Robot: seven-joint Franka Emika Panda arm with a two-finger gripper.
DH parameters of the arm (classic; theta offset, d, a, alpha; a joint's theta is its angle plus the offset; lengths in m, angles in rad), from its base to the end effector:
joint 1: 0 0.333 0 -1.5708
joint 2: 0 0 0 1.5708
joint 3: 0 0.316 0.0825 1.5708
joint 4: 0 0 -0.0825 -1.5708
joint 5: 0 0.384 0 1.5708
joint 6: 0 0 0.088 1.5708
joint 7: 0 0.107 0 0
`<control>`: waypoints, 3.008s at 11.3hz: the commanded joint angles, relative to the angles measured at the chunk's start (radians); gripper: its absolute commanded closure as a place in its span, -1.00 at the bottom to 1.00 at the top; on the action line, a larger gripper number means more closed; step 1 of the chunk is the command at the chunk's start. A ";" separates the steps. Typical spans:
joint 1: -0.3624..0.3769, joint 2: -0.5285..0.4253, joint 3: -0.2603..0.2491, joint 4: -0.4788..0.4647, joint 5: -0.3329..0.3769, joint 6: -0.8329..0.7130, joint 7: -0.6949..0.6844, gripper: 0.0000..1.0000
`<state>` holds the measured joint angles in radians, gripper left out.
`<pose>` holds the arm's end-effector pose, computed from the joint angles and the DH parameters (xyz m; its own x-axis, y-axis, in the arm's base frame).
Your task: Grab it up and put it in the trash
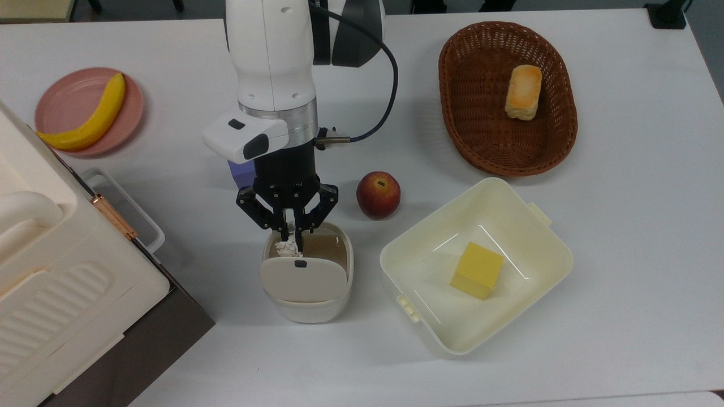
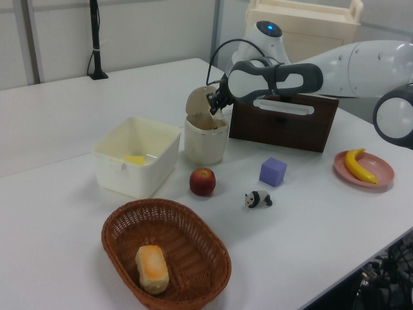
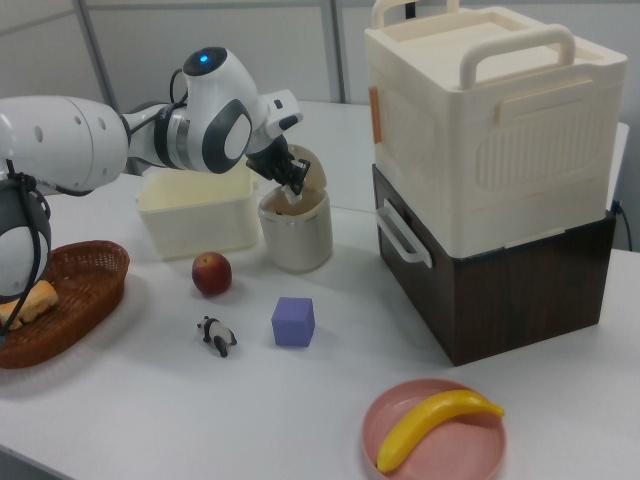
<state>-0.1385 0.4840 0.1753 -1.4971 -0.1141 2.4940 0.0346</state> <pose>0.7336 0.0035 0.4510 0.8668 0.0308 0.4977 0.0318 -0.9995 0.0065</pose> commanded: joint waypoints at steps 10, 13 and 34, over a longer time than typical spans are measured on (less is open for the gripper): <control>0.013 -0.194 -0.014 -0.153 -0.024 -0.085 -0.004 -1.00; 0.019 -0.326 -0.011 -0.153 0.003 -0.436 0.024 -1.00; 0.122 -0.533 -0.206 -0.153 0.151 -0.836 -0.039 -1.00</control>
<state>-0.0198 -0.0268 -0.0235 -1.6470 0.0107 1.6853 0.0077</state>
